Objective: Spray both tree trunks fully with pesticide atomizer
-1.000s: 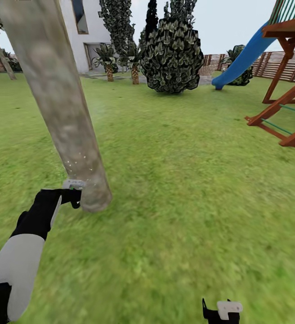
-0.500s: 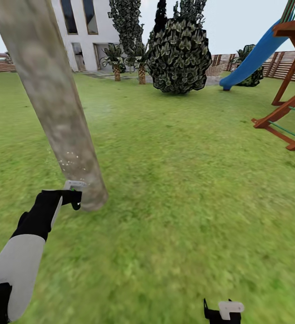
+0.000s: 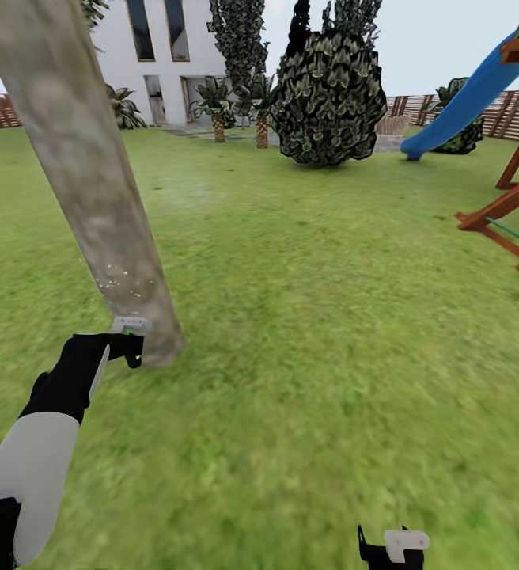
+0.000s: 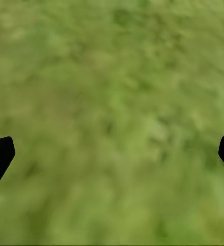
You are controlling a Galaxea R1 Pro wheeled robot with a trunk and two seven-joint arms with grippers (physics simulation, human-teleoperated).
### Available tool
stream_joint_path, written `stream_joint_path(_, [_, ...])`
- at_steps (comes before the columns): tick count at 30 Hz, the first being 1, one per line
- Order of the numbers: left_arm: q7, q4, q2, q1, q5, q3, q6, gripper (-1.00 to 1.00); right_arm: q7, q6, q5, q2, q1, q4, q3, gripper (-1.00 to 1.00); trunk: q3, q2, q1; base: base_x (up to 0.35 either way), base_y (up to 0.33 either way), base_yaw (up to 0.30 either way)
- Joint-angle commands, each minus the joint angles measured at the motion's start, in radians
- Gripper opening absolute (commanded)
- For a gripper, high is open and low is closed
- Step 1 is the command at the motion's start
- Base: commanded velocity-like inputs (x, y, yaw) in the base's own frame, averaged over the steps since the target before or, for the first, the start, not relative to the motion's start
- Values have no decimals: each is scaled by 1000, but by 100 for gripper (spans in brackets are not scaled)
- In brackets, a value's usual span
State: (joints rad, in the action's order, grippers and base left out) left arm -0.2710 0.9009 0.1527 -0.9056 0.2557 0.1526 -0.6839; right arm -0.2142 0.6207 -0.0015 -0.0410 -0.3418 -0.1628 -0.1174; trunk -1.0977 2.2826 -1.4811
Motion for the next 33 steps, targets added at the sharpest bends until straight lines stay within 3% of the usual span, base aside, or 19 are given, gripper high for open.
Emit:
stream_joint_path(1, [-9,1,-1,-1,12,2,-3,-100,-8,1,0,0,0,0,-8,100,-1,0,0,143,-268,276])
stream_joint_path(13, [-9,-11,0,-1,12,1,-3,-100,-8,1,0,0,0,0,-8,100,-1,0,0,153,-266,63])
stream_joint_path(33, [-7,-50,1,-1,12,3,-3,-100,-8,2,0,0,0,0,-9,100,-1,0,0,122,-266,241])
